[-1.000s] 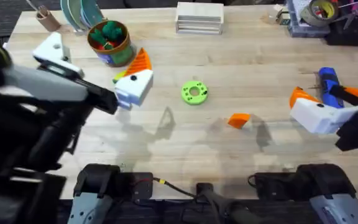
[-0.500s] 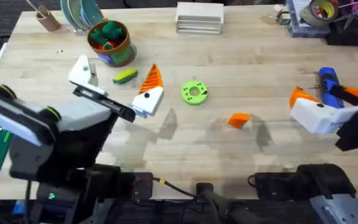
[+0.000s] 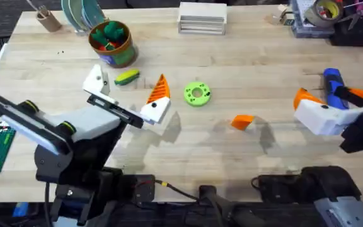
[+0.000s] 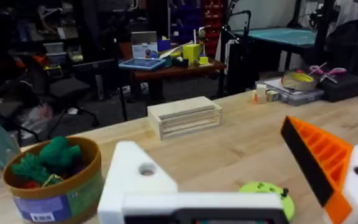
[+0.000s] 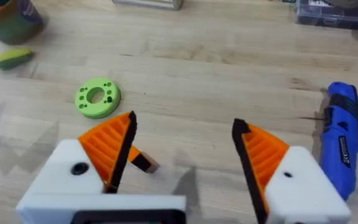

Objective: Pick up the gripper from the table and insert it into the empty holder that is missing its gripper. Then pick up a screw, insert it into the mounting hole, and use the screwdriver to tighten it. Finally, clean up the table by picking up the vegetable and placing it into the bucket.

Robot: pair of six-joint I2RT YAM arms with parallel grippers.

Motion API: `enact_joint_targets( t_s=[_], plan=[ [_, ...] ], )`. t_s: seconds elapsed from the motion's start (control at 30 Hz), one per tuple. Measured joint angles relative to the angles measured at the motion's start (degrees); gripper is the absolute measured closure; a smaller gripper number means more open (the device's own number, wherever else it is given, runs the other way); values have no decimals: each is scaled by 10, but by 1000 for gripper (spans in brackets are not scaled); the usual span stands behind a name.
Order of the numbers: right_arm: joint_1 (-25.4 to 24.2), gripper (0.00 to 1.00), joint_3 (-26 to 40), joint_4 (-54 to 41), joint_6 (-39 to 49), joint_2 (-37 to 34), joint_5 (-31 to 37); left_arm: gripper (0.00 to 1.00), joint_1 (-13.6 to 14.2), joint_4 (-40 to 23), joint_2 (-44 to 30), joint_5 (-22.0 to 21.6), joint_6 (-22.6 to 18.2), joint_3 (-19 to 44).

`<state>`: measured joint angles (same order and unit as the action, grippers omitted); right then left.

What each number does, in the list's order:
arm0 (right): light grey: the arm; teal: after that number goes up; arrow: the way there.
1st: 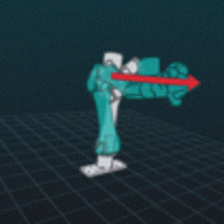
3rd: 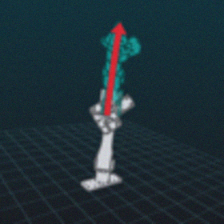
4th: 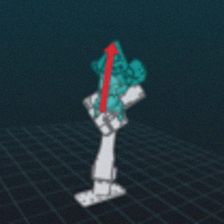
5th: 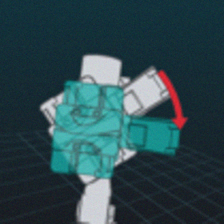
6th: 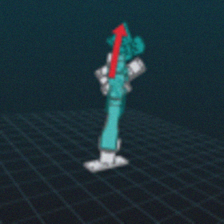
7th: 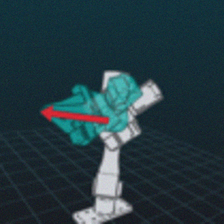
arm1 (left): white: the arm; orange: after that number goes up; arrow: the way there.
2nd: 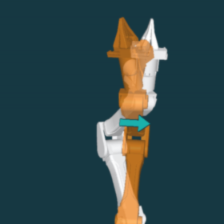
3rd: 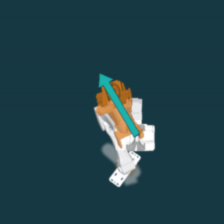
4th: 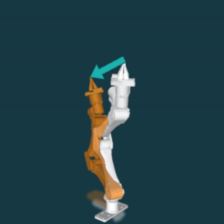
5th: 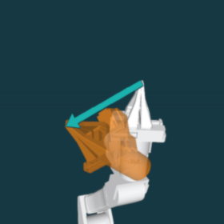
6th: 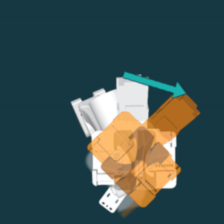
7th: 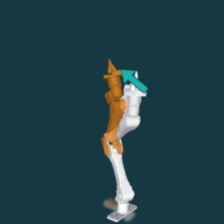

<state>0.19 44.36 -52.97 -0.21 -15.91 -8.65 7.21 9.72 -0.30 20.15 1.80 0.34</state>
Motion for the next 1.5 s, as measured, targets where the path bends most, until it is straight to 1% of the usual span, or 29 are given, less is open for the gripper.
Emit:
enact_joint_targets(
  t_s=[0.13,0.2,0.27,0.3,1.5],
  plan=[
    [0,10,0,0,0,0,0,8,1,-37,0,1,2,0],
    [0,10,0,0,0,0,0,8,1,-71,0,1,3,0],
    [0,10,0,0,0,0,0,8,1,-119,0,2,4,0],
    [0,10,0,0,0,0,0,8,1,-127,0,1,5,0],
    [0,9,0,0,0,0,0,8,1,-129,0,2,6,0]
  ],
)
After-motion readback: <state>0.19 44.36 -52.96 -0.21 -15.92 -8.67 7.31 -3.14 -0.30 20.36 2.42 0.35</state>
